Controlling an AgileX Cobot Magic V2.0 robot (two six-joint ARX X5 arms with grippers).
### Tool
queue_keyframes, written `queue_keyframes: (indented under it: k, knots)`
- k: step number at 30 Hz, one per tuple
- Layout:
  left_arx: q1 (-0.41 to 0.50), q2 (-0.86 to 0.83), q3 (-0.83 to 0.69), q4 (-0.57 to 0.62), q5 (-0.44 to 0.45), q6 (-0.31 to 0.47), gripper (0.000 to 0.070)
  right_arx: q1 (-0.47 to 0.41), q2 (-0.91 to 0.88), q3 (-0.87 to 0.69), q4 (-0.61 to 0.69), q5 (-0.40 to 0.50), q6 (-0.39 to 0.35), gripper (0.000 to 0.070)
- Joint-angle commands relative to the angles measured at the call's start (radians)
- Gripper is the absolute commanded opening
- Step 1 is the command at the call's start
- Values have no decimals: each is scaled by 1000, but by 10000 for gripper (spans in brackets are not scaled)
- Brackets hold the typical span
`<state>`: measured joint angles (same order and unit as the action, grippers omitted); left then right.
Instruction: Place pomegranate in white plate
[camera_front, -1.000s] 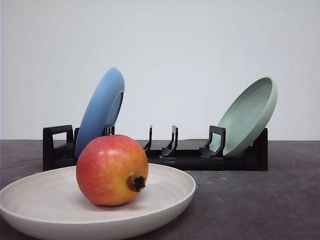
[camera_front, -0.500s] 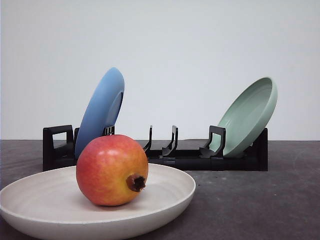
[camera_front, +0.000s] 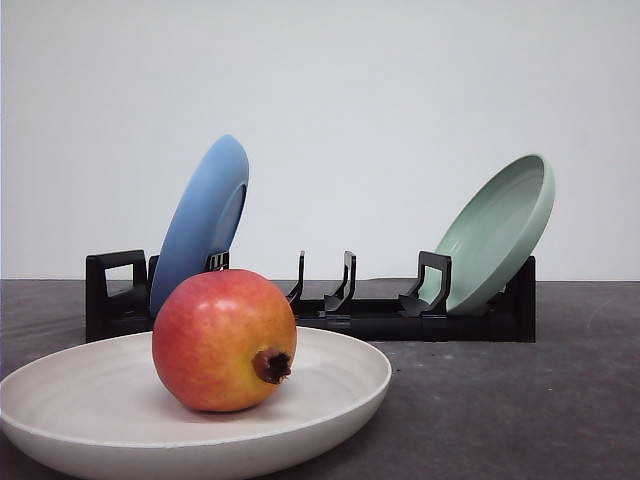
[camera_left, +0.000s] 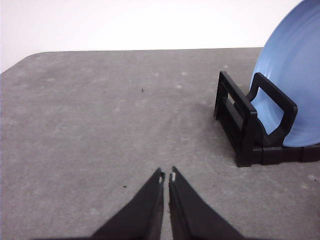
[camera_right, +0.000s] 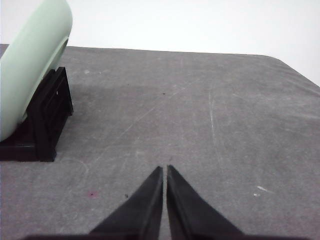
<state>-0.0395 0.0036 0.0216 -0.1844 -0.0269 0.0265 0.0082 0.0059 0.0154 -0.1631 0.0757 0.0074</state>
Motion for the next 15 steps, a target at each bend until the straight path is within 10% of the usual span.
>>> queue_keyframes:
  k: [1, 15]
  knots:
    - [0, -1, -10, -4, -2, 8, 0, 0, -2, -4, 9, 4, 11, 7]
    - [0, -1, -10, -4, -2, 8, 0, 0, -2, -4, 9, 4, 11, 8]
